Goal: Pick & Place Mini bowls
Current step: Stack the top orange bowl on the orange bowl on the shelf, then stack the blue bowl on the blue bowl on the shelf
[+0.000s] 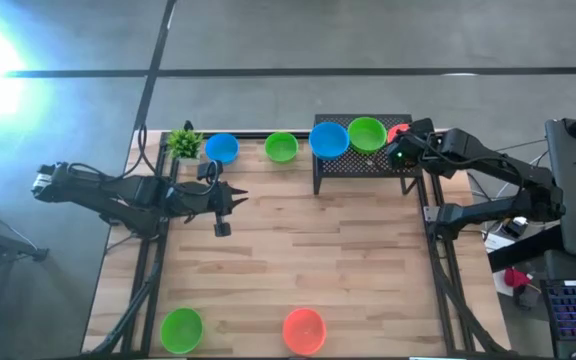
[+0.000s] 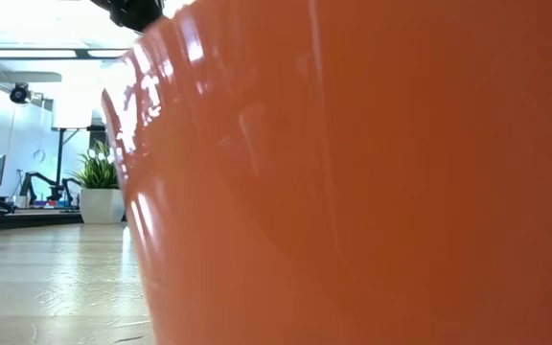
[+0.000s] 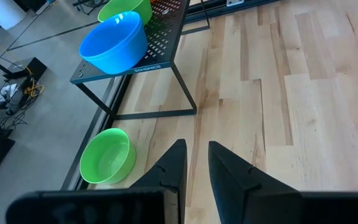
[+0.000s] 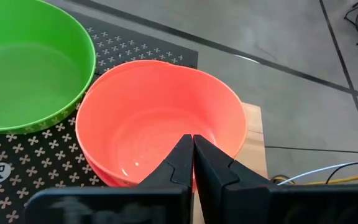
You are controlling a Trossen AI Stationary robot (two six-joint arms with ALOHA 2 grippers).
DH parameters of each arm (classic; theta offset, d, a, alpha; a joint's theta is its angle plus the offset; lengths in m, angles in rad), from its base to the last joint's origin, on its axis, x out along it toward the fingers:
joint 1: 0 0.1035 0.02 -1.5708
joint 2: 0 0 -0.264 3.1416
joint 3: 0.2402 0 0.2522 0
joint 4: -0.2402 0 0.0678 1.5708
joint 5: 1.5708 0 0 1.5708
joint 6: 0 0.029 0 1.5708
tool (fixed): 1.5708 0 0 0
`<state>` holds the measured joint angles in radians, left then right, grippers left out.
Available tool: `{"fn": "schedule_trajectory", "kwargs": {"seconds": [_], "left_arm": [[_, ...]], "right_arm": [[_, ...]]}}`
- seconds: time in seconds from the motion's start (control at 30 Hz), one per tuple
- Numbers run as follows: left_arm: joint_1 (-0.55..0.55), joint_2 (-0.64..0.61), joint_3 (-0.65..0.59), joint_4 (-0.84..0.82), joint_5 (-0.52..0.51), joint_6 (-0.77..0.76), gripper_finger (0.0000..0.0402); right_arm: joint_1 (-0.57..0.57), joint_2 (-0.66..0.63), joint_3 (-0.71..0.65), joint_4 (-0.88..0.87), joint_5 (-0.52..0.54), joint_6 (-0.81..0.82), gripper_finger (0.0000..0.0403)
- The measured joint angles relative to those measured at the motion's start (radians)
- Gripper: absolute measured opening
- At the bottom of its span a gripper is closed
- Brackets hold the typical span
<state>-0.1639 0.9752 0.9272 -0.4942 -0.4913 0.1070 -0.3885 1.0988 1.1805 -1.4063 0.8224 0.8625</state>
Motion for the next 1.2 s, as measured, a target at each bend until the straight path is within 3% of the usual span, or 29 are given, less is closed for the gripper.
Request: {"fn": "schedule_trajectory", "kwargs": {"seconds": [0.43, 0.8, 1.2], "left_arm": [[0.000, 0.000, 0.000, 0.000, 0.000, -0.001, 0.0060], [0.000, 0.000, 0.000, 0.001, 0.000, -0.014, 0.0060], [0.035, 0.000, 0.000, 0.000, -0.009, -0.084, 0.0060]], "right_arm": [[0.000, 0.000, -0.095, -0.002, -0.001, 0.047, 0.0008], [0.004, -0.014, -0.017, -0.001, 0.016, -0.007, 0.0008], [0.190, -0.044, -0.014, 0.004, 0.019, 0.031, 0.0008]]}}
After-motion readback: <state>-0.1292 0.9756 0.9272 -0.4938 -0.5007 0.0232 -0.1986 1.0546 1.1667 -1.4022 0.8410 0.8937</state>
